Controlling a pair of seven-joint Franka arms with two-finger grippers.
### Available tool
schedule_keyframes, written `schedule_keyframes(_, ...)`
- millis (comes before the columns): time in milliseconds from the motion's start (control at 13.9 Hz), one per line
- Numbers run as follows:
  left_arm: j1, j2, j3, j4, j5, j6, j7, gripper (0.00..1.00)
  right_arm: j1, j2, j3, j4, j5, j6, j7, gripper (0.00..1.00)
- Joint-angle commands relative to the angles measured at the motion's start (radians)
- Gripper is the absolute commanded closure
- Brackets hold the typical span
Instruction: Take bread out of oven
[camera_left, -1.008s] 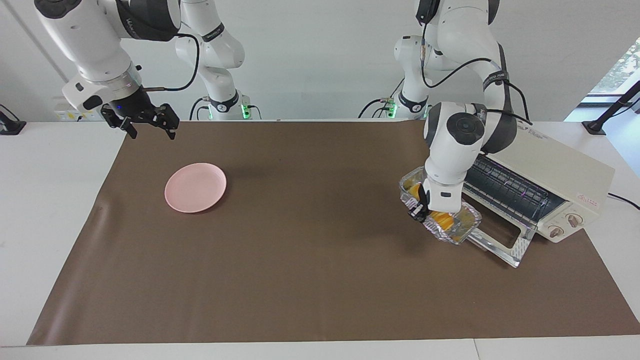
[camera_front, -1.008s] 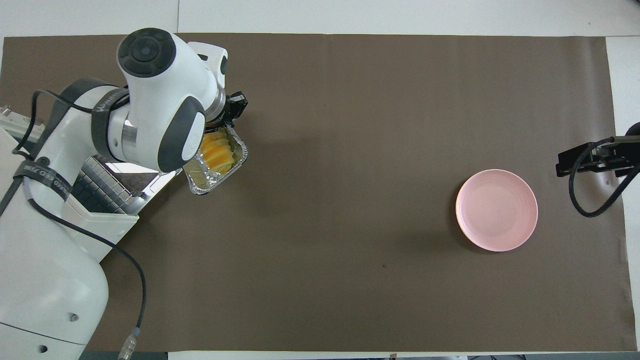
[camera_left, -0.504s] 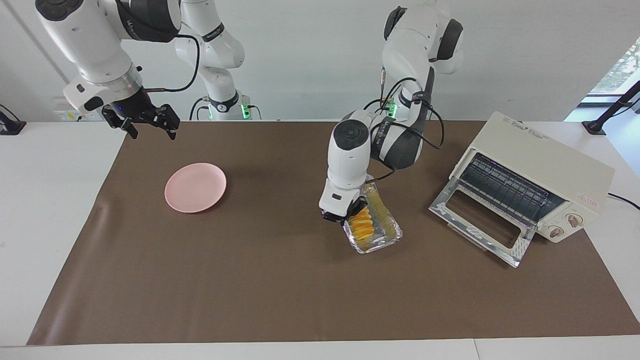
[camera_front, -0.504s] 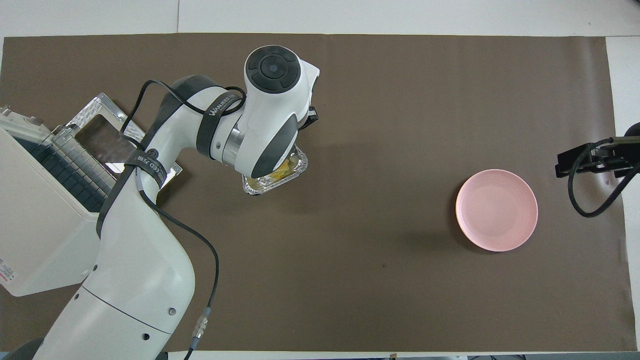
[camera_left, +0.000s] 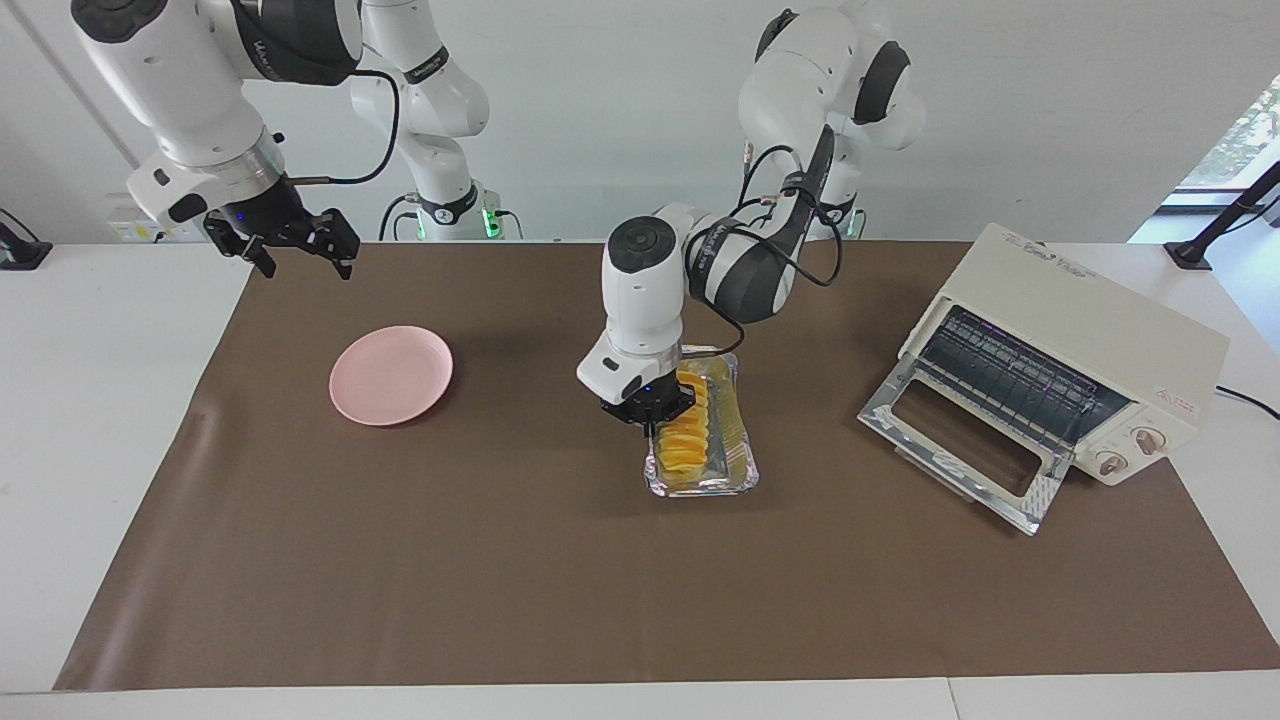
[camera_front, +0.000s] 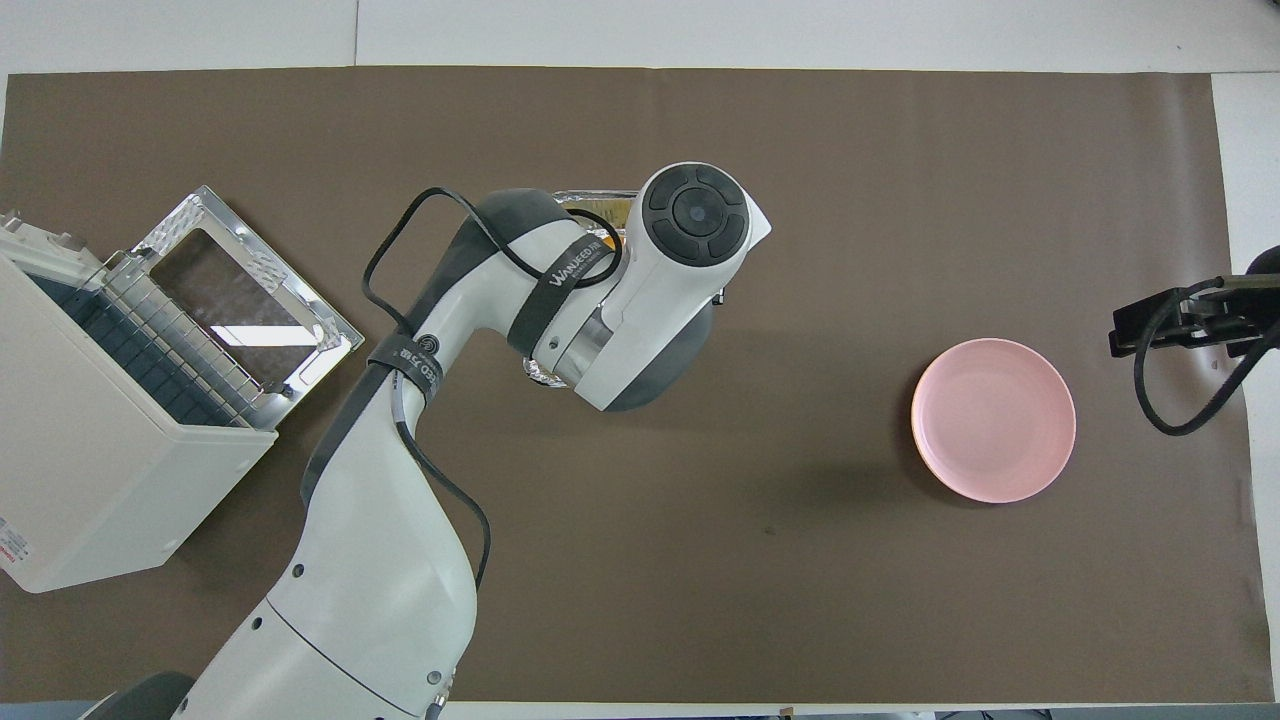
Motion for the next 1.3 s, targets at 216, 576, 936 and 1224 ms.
schedule_keyframes(216,-0.083,-0.067,0.015,-0.167,0.017,0.115,-0.154,1.00,-0.014,-0.027,0.004,-0.035,0.013,0.021,-0.013,0.00)
schedule_keyframes(576,-0.115,-0.099,0.018,-0.280,0.018,0.222,-0.189,1.00,-0.020,-0.062,0.002,-0.115,0.013,0.097,-0.012,0.00)
schedule_keyframes(936,-0.152,-0.096,0.018,-0.317,0.082,0.261,-0.240,1.00,-0.008,-0.078,0.004,-0.152,0.013,0.123,-0.016,0.00)
schedule_keyframes(1224,-0.166,-0.093,0.015,-0.329,0.098,0.290,-0.269,1.00,-0.008,-0.079,0.004,-0.155,0.013,0.120,-0.018,0.00)
